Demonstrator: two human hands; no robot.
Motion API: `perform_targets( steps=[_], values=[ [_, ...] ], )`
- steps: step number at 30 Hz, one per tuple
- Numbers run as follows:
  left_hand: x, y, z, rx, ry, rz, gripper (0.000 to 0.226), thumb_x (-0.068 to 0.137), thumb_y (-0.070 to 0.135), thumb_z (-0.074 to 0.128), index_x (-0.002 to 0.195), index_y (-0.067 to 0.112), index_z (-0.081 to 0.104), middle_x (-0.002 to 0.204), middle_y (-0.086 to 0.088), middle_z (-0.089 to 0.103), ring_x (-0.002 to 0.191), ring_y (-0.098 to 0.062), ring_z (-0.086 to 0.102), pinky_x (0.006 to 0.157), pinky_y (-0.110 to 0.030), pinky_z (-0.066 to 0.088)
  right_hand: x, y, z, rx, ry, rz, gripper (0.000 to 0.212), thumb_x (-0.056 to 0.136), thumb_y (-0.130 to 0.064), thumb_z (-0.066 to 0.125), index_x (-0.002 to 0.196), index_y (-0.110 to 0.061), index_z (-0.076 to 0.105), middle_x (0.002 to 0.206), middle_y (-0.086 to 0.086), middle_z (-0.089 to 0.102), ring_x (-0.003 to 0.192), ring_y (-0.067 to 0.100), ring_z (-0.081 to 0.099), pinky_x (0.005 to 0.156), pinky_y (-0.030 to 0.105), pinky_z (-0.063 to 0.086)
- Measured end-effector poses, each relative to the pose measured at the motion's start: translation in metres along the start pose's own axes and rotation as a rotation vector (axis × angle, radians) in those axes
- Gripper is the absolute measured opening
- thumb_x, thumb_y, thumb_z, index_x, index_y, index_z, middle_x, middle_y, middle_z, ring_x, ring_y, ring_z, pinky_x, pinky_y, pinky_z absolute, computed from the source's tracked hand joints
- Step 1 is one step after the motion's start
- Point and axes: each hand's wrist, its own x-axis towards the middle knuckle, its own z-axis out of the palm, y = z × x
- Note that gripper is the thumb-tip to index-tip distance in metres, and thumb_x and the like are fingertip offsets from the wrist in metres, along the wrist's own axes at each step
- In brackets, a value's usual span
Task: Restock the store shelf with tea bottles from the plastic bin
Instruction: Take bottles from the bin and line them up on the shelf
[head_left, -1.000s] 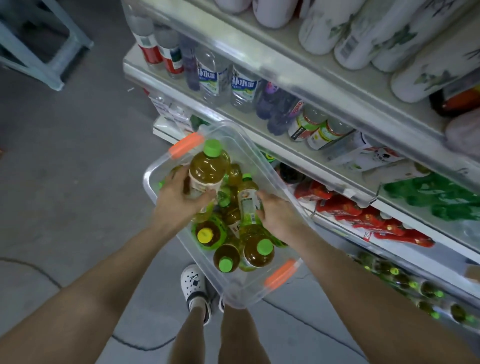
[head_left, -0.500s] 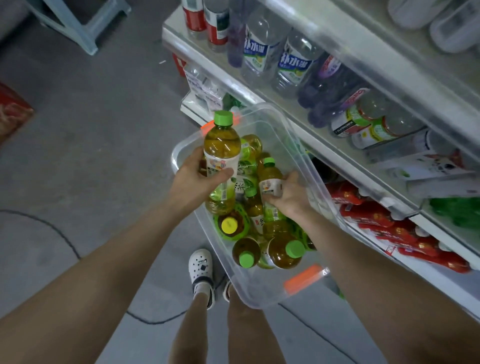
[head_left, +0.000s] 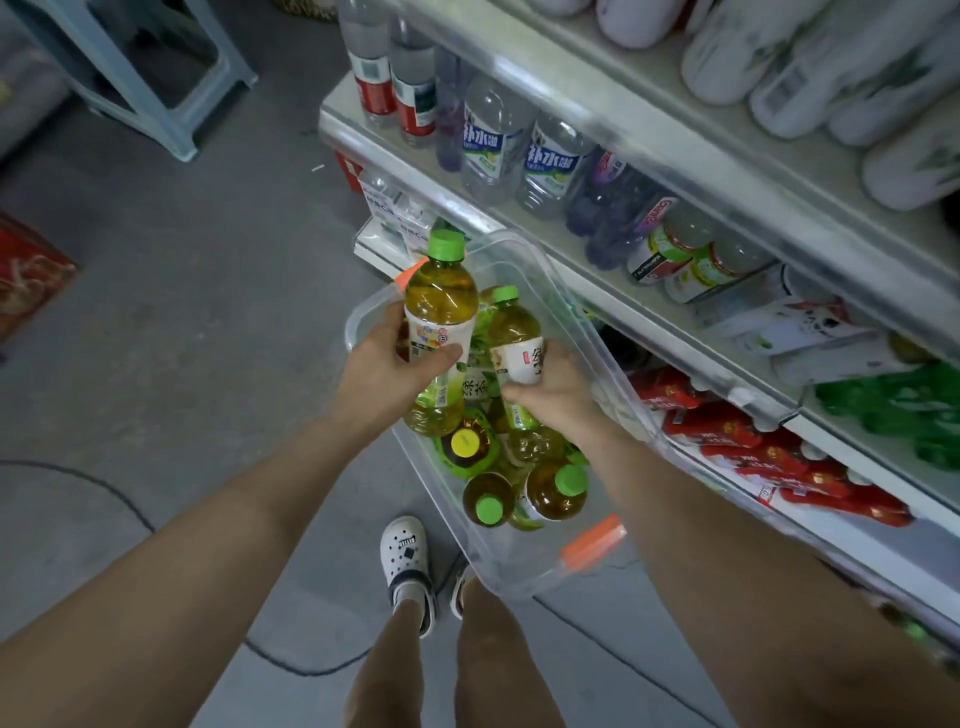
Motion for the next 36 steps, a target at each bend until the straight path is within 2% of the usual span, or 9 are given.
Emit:
perform_targets(
  steps=[7, 10, 13, 18, 22, 24, 28, 33, 36],
  values=[
    [-0.037, 0.052, -0.03, -0.004, -0.016, 0.099, 0.047, 0.082, 0.037, 0.075, 0.12, 0.031, 0.049, 0.105, 0.014, 0.066, 0.091, -0.001, 0.064, 0.08, -0.026, 0.052, -0.075, -0.044, -0.055, 0.353, 0.14, -0.091, 0.075, 0.067, -0.028, 0.083, 0.128, -0.02, 0.039, 0.101, -0.002, 0.065, 0.09, 0.013, 0.065, 0.081, 0.037, 0.055],
    [-0.057, 0.079, -0.043, -0.032, -0.044, 0.132, 0.066, 0.068, 0.055, 0.074, 0.123, 0.03, 0.048, 0.107, 0.011, 0.068, 0.095, -0.011, 0.068, 0.089, -0.039, 0.054, -0.118, -0.061, -0.078, 0.375, 0.165, -0.18, 0.081, 0.066, -0.019, 0.086, 0.125, -0.026, 0.032, 0.1, -0.004, 0.064, 0.09, 0.014, 0.066, 0.078, 0.033, 0.057],
    [-0.073, 0.107, -0.052, -0.018, -0.077, 0.199, 0.064, 0.072, 0.049, 0.076, 0.127, 0.031, 0.048, 0.11, 0.009, 0.069, 0.097, -0.011, 0.067, 0.094, -0.041, 0.053, -0.155, -0.072, -0.098, 0.354, 0.23, -0.242, 0.078, 0.066, -0.017, 0.087, 0.124, -0.025, 0.036, 0.104, -0.001, 0.063, 0.091, 0.013, 0.064, 0.071, 0.024, 0.053],
    [-0.1, 0.157, -0.067, 0.035, -0.115, 0.379, 0.052, 0.08, 0.036, 0.078, 0.124, 0.028, 0.051, 0.104, 0.015, 0.068, 0.091, 0.004, 0.064, 0.08, -0.018, 0.05, -0.209, -0.087, -0.141, 0.368, 0.39, -0.28, 0.056, 0.081, -0.03, 0.078, 0.122, -0.02, 0.042, 0.107, 0.0, 0.063, 0.087, 0.01, 0.062, 0.062, 0.016, 0.047],
    [-0.119, 0.205, -0.079, 0.099, -0.131, 0.522, 0.053, 0.08, 0.037, 0.078, 0.123, 0.024, 0.05, 0.103, 0.015, 0.065, 0.094, -0.004, 0.062, 0.079, -0.024, 0.049, -0.251, -0.106, -0.185, 0.38, 0.505, -0.325, 0.071, 0.082, -0.053, 0.064, 0.139, -0.019, 0.039, 0.116, -0.003, 0.063, 0.104, 0.016, 0.061, 0.081, 0.027, 0.048],
    [-0.129, 0.228, -0.084, 0.137, -0.126, 0.593, 0.049, 0.079, 0.043, 0.077, 0.117, 0.028, 0.049, 0.101, 0.017, 0.063, 0.091, -0.005, 0.062, 0.074, -0.024, 0.048, -0.276, -0.119, -0.208, 0.367, 0.571, -0.37, 0.066, 0.084, -0.048, 0.066, 0.136, -0.016, 0.04, 0.11, -0.001, 0.065, 0.096, 0.013, 0.063, 0.072, 0.017, 0.05],
    [-0.152, 0.276, -0.089, 0.143, -0.098, 0.735, 0.048, 0.082, 0.044, 0.074, 0.118, 0.03, 0.046, 0.103, 0.022, 0.056, 0.099, -0.01, 0.059, 0.075, -0.027, 0.044, -0.327, -0.147, -0.252, 0.345, 0.741, -0.464, 0.058, 0.081, -0.044, 0.072, 0.127, -0.023, 0.042, 0.108, -0.005, 0.066, 0.099, 0.012, 0.065, 0.085, 0.034, 0.054],
    [-0.168, 0.335, -0.096, 0.029, -0.152, 0.86, 0.057, 0.068, 0.064, 0.07, 0.115, 0.035, 0.06, 0.106, 0.016, 0.07, 0.1, -0.008, 0.065, 0.09, -0.038, 0.052, -0.39, -0.188, -0.31, 0.184, 0.905, -0.536, 0.058, 0.081, -0.043, 0.075, 0.124, -0.025, 0.042, 0.103, -0.018, 0.061, 0.091, -0.005, 0.057, 0.069, 0.017, 0.045],
    [-0.181, 0.375, -0.099, -0.017, -0.198, 0.924, 0.049, 0.073, 0.057, 0.069, 0.114, 0.031, 0.061, 0.105, 0.012, 0.07, 0.097, -0.011, 0.067, 0.086, -0.04, 0.054, -0.419, -0.215, -0.348, 0.099, 1.01, -0.536, 0.059, 0.074, -0.042, 0.08, 0.119, -0.022, 0.047, 0.104, -0.01, 0.066, 0.091, 0.004, 0.062, 0.077, 0.026, 0.051]
  ],
)
